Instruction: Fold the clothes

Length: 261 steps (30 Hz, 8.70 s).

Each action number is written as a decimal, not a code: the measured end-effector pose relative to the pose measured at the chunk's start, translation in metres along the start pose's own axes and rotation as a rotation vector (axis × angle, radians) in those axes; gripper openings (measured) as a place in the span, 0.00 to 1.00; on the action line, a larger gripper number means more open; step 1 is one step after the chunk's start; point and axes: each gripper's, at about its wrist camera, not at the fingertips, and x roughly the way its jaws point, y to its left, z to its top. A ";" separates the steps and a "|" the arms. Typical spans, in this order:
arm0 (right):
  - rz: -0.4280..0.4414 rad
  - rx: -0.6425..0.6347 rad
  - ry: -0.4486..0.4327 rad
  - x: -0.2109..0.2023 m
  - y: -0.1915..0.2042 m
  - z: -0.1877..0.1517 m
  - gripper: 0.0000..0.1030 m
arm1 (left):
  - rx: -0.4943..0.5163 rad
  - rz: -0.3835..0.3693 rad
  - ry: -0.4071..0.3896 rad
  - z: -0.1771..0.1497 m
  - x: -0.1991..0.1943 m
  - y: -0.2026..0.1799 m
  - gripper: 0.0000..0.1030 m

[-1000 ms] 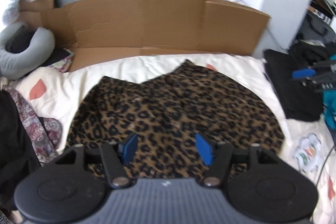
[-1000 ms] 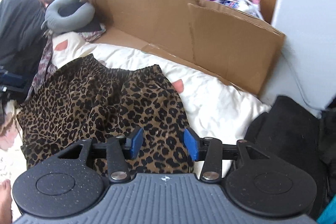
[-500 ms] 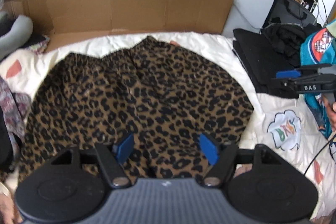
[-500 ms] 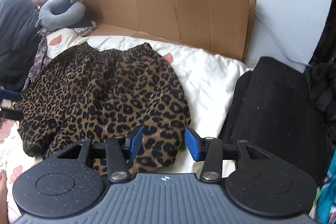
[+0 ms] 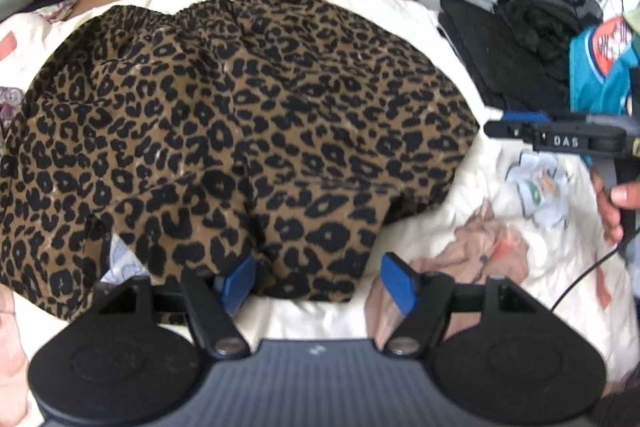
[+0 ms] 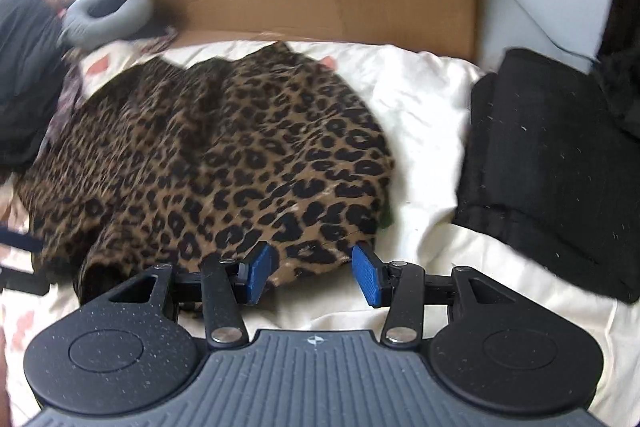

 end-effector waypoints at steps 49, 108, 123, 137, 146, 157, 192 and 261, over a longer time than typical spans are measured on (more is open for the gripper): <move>-0.034 0.005 0.066 0.038 -0.013 -0.026 0.51 | -0.167 0.047 0.007 -0.028 0.019 0.029 0.08; -0.207 0.032 -0.097 0.030 -0.062 0.025 0.01 | -0.104 -0.055 0.086 -0.040 0.015 0.014 0.03; -0.270 -0.010 -0.055 0.036 -0.066 0.030 0.05 | -0.114 -0.127 0.107 -0.042 0.034 0.001 0.03; -0.245 0.146 -0.035 0.010 -0.083 0.012 0.10 | -0.099 -0.226 0.180 -0.056 0.043 -0.018 0.00; -0.145 0.139 -0.072 0.008 -0.051 0.034 0.11 | -0.128 -0.185 0.068 -0.037 0.002 0.014 0.24; 0.008 0.159 -0.052 0.002 0.008 0.045 0.11 | -0.180 -0.065 -0.053 -0.039 -0.015 0.055 0.58; 0.580 0.819 0.507 0.095 0.124 -0.033 0.39 | -0.051 -0.182 -0.134 -0.073 -0.003 0.034 0.04; 0.515 0.544 0.558 0.112 0.133 -0.037 0.02 | -0.723 0.191 -0.228 -0.067 -0.027 0.245 0.40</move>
